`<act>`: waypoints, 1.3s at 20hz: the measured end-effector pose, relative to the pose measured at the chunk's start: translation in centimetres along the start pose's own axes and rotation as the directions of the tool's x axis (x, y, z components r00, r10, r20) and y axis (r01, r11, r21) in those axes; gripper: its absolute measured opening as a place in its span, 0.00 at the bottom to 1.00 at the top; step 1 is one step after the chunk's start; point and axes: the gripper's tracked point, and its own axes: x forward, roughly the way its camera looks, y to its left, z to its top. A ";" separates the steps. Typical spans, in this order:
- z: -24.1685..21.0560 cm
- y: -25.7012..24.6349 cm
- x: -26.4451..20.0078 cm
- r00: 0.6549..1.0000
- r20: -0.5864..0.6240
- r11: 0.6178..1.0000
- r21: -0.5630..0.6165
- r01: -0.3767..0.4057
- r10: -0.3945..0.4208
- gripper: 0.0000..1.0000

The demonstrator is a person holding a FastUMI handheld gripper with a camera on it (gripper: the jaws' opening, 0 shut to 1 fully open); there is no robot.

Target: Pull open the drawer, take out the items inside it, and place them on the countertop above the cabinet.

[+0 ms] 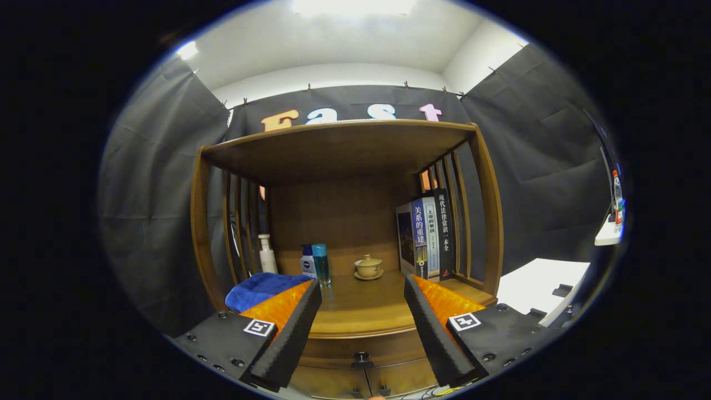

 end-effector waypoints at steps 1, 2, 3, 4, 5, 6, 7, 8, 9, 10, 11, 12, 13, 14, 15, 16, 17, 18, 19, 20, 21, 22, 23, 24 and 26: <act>-0.1 0.0 0.0 1.000 -0.005 1.000 0.005 -0.001 0.001 0.98; -0.2 -0.1 0.1 1.000 -0.010 1.000 0.009 -0.002 0.002 0.98; -0.3 -0.2 0.1 1.000 -0.013 1.000 0.011 -0.003 0.003 0.98; -0.4 -0.2 0.2 1.000 -0.013 1.000 0.012 -0.003 0.003 0.98; -0.6 -0.3 0.1 1.000 -0.016 1.000 0.012 -0.001 0.001 0.98; -0.7 -0.3 0.2 1.000 -0.017 1.000 0.010 0.000 0.000 0.98; -0.9 -0.4 0.3 1.000 -0.019 1.000 0.008 0.002 -0.002 0.98; -1.3 -0.4 0.4 1.000 -0.023 1.000 0.009 0.000 0.000 0.98; -1.7 -0.3 0.6 1.000 -0.031 1.000 0.012 -0.004 0.004 0.98; -2.2 -0.2 0.7 0.999 -0.036 1.000 0.015 -0.008 0.008 0.98; -2.9 -0.3 0.9 0.999 -0.037 1.000 0.012 -0.005 0.006 0.98; -3.8 -0.6 1.1 0.999 -0.039 1.000 0.010 0.011 -0.010 0.98; -4.9 -0.7 1.3 0.998 -0.060 1.000 0.011 0.019 -0.018 0.98; -5.8 -0.2 1.3 0.997 -0.079 1.000 0.027 0.008 -0.006 0.98; -6.1 0.5 1.1 0.997 -0.073 0.999 0.048 -0.010 0.014 0.98; -6.6 0.7 0.9 0.997 -0.070 0.999 0.051 -0.012 0.015 0.98; -8.0 0.5 0.7 0.997 -0.083 0.999 0.041 0.003 0.001 0.98; -9.3 0.4 0.5 0.995 -0.098 0.999 0.037 0.010 -0.007 0.98; -10.6 0.6 0.3 0.993 -0.119 0.999 0.045 0.010 -0.005 0.98; -11.8 0.8 0.0 0.990 -0.140 0.998 0.062 0.006 0.003 0.98; -13.0 1.0 0.0 0.986 -0.165 0.997 0.073 0.002 0.010 0.98; -14.0 1.0 -0.3 0.982 -0.189 0.998 0.067 0.005 0.008 0.98; -14.9 0.7 -0.2 0.978 -0.207 0.999 0.046 0.012 -0.002 0.98; -15.5 0.4 0.1 0.975 -0.221 1.000 0.020 0.016 -0.012 0.98; -17.2 0.4 0.2 0.969 -0.245 1.000 -0.017 0.006 -0.010 0.98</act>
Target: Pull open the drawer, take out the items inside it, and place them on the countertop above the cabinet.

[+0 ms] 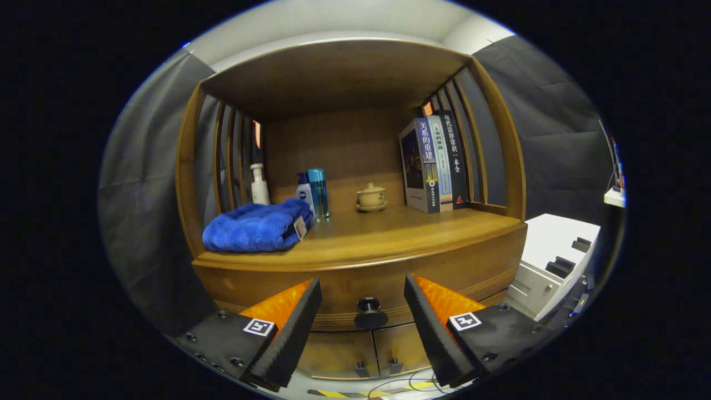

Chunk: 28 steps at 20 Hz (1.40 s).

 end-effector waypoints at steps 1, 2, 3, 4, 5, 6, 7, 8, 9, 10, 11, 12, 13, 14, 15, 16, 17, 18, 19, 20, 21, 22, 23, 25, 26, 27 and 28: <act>-0.9 0.0 0.4 1.000 -0.019 1.000 -0.004 -0.002 0.002 0.98; -1.8 0.4 0.9 0.999 -0.042 1.000 0.003 -0.018 0.018 0.98; -2.3 0.8 1.4 0.998 -0.056 0.999 0.009 -0.032 0.032 0.98; -2.4 0.6 1.8 0.998 -0.060 1.000 0.004 -0.030 0.031 0.98; -2.7 0.3 2.3 0.998 -0.065 1.000 -0.011 -0.025 0.024 0.98; -3.2 0.1 2.8 0.997 -0.076 0.999 -0.029 -0.022 0.019 0.94; -4.0 -0.1 3.3 0.995 -0.097 0.999 -0.048 -0.016 0.012 0.90; -4.7 0.0 3.8 0.993 -0.116 0.998 -0.061 -0.024 0.016 0.86; -5.2 -0.2 4.2 0.992 -0.126 0.996 -0.083 -0.018 0.007 0.82; -5.3 -0.2 4.3 0.991 -0.134 0.996 -0.091 -0.020 0.008 0.79; -5.7 -0.6 4.6 0.991 -0.133 0.994 -0.105 -0.011 -0.003 0.75; -5.4 -1.2 4.3 0.991 -0.134 0.993 -0.121 0.004 -0.020 0.68; -5.5 -1.2 4.7 0.991 -0.137 0.994 -0.113 -0.004 -0.012 0.61; -5.6 -1.1 4.6 0.990 -0.139 0.995 -0.098 -0.007 -0.007 0.54; -5.7 -1.0 4.5 0.989 -0.151 0.996 -0.087 -0.008 -0.005 0.54; -5.6 -1.2 4.6 0.988 -0.154 0.997 -0.082 -0.002 -0.010 0.50; -5.6 -1.2 4.4 0.987 -0.160 0.996 -0.091 0.009 -0.024 0.47; -5.8 -1.3 4.4 0.985 -0.168 0.994 -0.108 0.022 -0.040 0.43; -5.8 -1.4 4.0 0.982 -0.179 0.992 -0.119 0.032 -0.053 0.39; -5.9 -1.2 3.4 0.980 -0.191 0.994 -0.108 0.034 -0.054 0.36; -6.1 -1.1 3.1 0.977 -0.206 0.995 -0.092 0.033 -0.052 0.36; -6.2 -1.3 2.3 0.974 -0.220 0.996 -0.081 0.036 -0.053 0.36; -6.2 -1.4 1.6 0.971 -0.234 0.997 -0.074 0.039 -0.055 0.36; -6.6 -1.3 0.4 0.960 -0.276 0.997 -0.062 0.035 -0.050 0.36; -6.7 -1.3 -0.5 0.955 -0.292 0.998 -0.059 0.029 -0.045 0.36; -6.8 -1.4 -1.4 0.952 -0.303 0.998 -0.062 0.025 -0.043 0.36; -6.9 -1.6 -2.2 0.949 -0.312 0.998 -0.067 0.023 -0.043 0.36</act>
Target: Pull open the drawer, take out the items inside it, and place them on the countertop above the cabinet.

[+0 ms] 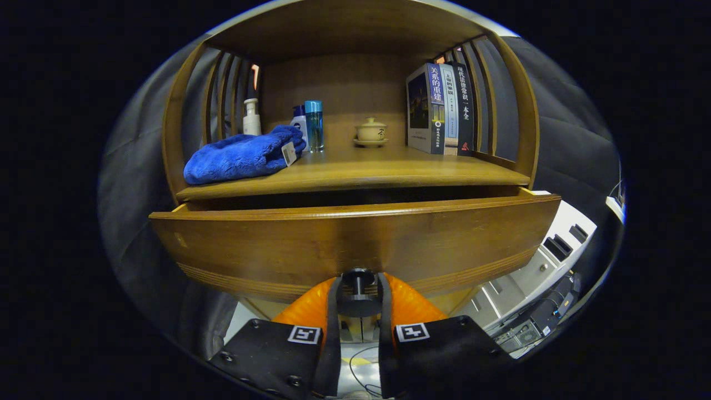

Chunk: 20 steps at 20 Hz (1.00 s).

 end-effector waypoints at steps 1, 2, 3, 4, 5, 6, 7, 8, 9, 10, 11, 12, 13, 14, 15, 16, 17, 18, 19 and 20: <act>-0.2 0.0 -0.5 1.000 -0.010 1.000 0.001 0.000 0.000 0.36; -0.5 0.2 -0.8 1.000 -0.022 1.000 0.007 -0.001 0.001 0.36; -0.8 0.1 -1.2 0.999 -0.042 1.000 0.010 0.001 -0.001 0.36; -1.0 0.0 -1.5 0.998 -0.064 1.000 0.009 0.002 -0.001 0.36; -1.2 0.0 -1.8 0.997 -0.081 1.000 0.005 0.001 0.000 0.36; -1.4 0.1 -2.2 0.996 -0.093 1.000 -0.004 -0.002 0.001 0.36; -1.5 0.0 -2.5 0.995 -0.102 1.000 -0.010 -0.003 0.002 0.36; -1.8 0.0 -2.9 0.994 -0.107 1.000 -0.013 -0.004 0.003 0.36; -2.0 0.0 -3.3 0.994 -0.112 1.000 -0.015 -0.005 0.004 0.36; -2.2 0.0 -3.6 0.993 -0.116 1.000 -0.016 -0.006 0.004 0.36; -2.5 -0.1 -4.0 0.992 -0.124 1.000 -0.018 -0.003 0.001 0.36; -2.7 -0.1 -4.6 0.991 -0.131 1.000 -0.017 -0.001 -0.002 0.36; -3.0 0.0 -5.1 0.990 -0.138 1.000 -0.011 -0.003 0.001 0.36; -3.5 0.0 -5.5 0.989 -0.148 1.000 -0.008 -0.006 0.005 0.36; -4.0 0.0 -5.8 0.987 -0.164 1.000 -0.005 -0.005 0.004 0.36; -4.3 0.0 -6.2 0.986 -0.164 1.000 -0.001 -0.005 0.005 0.36; -4.3 -0.1 -6.3 0.986 -0.167 1.000 -0.001 -0.003 0.003 0.36; -4.5 0.0 -7.0 0.984 -0.176 1.000 -0.002 -0.003 0.003 0.36; -4.5 0.0 -7.2 0.985 -0.171 1.000 -0.008 0.001 -0.002 0.36; -5.0 0.1 -7.6 0.983 -0.182 1.000 -0.010 0.002 -0.004 0.36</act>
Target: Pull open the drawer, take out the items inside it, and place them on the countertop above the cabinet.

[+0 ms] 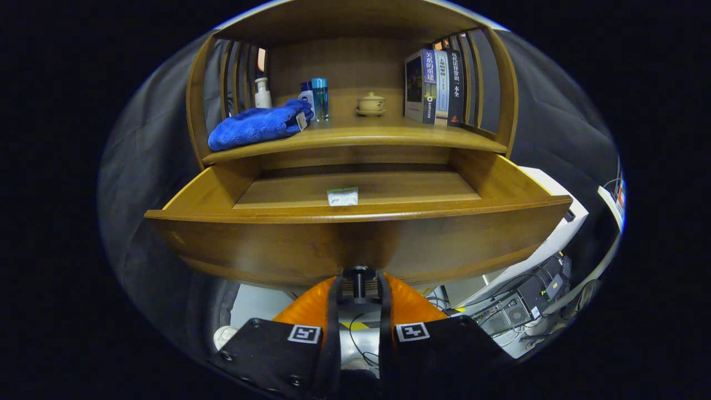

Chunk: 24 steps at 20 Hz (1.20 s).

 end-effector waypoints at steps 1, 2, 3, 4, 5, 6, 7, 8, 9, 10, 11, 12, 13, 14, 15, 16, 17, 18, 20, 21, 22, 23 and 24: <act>-0.1 -0.1 -0.3 1.000 -0.003 1.000 0.003 0.003 -0.003 0.36; -0.4 -0.1 -0.5 1.000 -0.014 1.000 0.010 0.002 -0.002 0.36; -0.5 0.0 -0.7 1.000 -0.022 1.000 0.017 0.001 -0.001 0.36; -0.9 0.0 -1.0 0.999 -0.033 1.000 0.022 -0.001 0.001 0.36; -1.1 0.0 -1.3 0.999 -0.041 1.000 0.024 0.000 0.001 0.36; -1.5 0.0 -1.6 0.999 -0.051 1.000 0.025 -0.001 0.002 0.36; -1.6 0.0 -1.8 0.998 -0.058 1.000 0.024 -0.002 0.004 0.36; -1.9 0.0 -2.2 0.998 -0.064 1.000 0.026 -0.003 0.005 0.36; -2.1 0.0 -2.5 0.997 -0.071 1.000 0.024 -0.003 0.005 0.36; -2.3 0.1 -2.6 0.997 -0.074 1.000 0.019 -0.003 0.005 0.36; -2.4 0.1 -2.7 0.997 -0.071 1.000 0.016 -0.003 0.004 0.36; -2.3 0.0 -2.6 0.998 -0.068 1.000 0.020 0.001 0.001 0.36; -2.3 0.1 -2.7 0.998 -0.068 0.999 0.035 0.007 -0.004 0.36; -2.3 0.1 -2.6 0.997 -0.071 0.999 0.043 0.008 -0.005 0.36; -2.3 0.1 -2.6 0.997 -0.075 0.999 0.041 0.013 -0.010 0.36; -2.4 0.1 -2.6 0.997 -0.079 0.999 0.038 0.018 -0.015 0.39; -2.3 0.1 -2.7 0.996 -0.081 0.999 0.042 0.024 -0.021 0.42; -2.1 0.1 -2.8 0.997 -0.077 0.998 0.050 0.027 -0.023 0.45; -1.2 0.5 -3.8 0.999 -0.043 0.998 0.069 0.012 -0.009 0.51; -0.8 0.7 -4.3 1.000 -0.029 0.998 0.062 0.008 -0.006 0.54; -0.2 0.8 -4.9 1.000 -0.017 0.999 0.049 0.002 -0.002 0.56; 0.4 1.0 -5.4 1.000 -0.006 0.999 0.038 -0.004 0.004 0.58; 1.1 1.1 -6.0 1.000 0.010 0.999 0.031 -0.008 0.007 0.63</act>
